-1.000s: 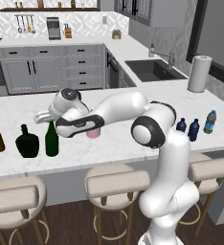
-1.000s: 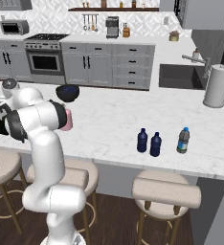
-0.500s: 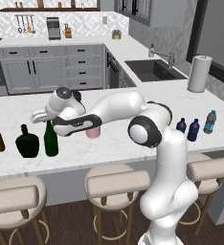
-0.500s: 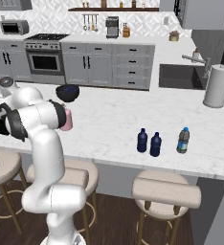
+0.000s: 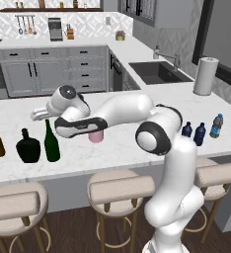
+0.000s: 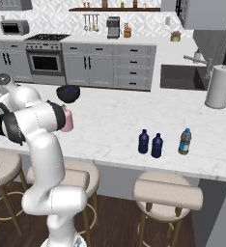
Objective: Move the plastic bottles in the middle to the plastics group, and the glass bottles in the middle to the glass group.
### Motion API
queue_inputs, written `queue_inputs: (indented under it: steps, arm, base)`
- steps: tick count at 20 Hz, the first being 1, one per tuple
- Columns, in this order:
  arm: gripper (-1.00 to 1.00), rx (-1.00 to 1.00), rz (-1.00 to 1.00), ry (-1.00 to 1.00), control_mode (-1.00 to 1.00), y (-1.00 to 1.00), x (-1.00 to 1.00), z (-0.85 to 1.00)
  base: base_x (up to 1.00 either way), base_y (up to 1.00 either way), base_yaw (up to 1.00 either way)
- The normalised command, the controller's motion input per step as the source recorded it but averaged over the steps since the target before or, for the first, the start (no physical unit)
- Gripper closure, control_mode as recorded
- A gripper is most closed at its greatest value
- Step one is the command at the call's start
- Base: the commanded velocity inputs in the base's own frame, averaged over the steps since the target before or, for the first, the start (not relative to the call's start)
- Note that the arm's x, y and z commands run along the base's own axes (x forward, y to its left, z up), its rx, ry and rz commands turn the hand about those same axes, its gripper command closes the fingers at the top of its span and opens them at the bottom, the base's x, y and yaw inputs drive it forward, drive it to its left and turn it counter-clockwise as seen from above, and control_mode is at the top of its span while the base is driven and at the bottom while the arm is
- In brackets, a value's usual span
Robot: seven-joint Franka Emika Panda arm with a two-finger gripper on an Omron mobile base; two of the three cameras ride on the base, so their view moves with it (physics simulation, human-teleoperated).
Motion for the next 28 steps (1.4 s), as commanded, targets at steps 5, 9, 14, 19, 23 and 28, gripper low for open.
queue_inputs:
  steps: [5, 9, 14, 19, 23, 28]
  arm:
    - [-1.0, 0.03, -0.21, -0.03, -1.0, -0.69, -0.18, 0.57]
    - [-1.0, 0.03, -0.28, 0.01, -1.0, -0.94, -0.34, 0.33]
    - [-1.0, 0.0, -0.34, 0.01, -1.0, -0.88, -0.32, 0.14]
    - [-1.0, 0.0, -0.28, 0.33, -1.0, -0.91, -0.06, 0.01]
    - [-1.0, 0.09, -0.07, 0.51, -1.0, -0.7, 0.13, 0.04]
    - [-1.0, 0.05, 0.0, 0.45, -1.0, -0.39, 0.18, 0.04]
  base:
    - [0.0, 0.0, 0.0]
    - [0.0, 0.0, 0.0]
    - [0.0, 0.0, 0.0]
    - [0.0, 0.0, 0.0]
    - [0.0, 0.0, 0.0]
    - [0.0, 0.0, 0.0]
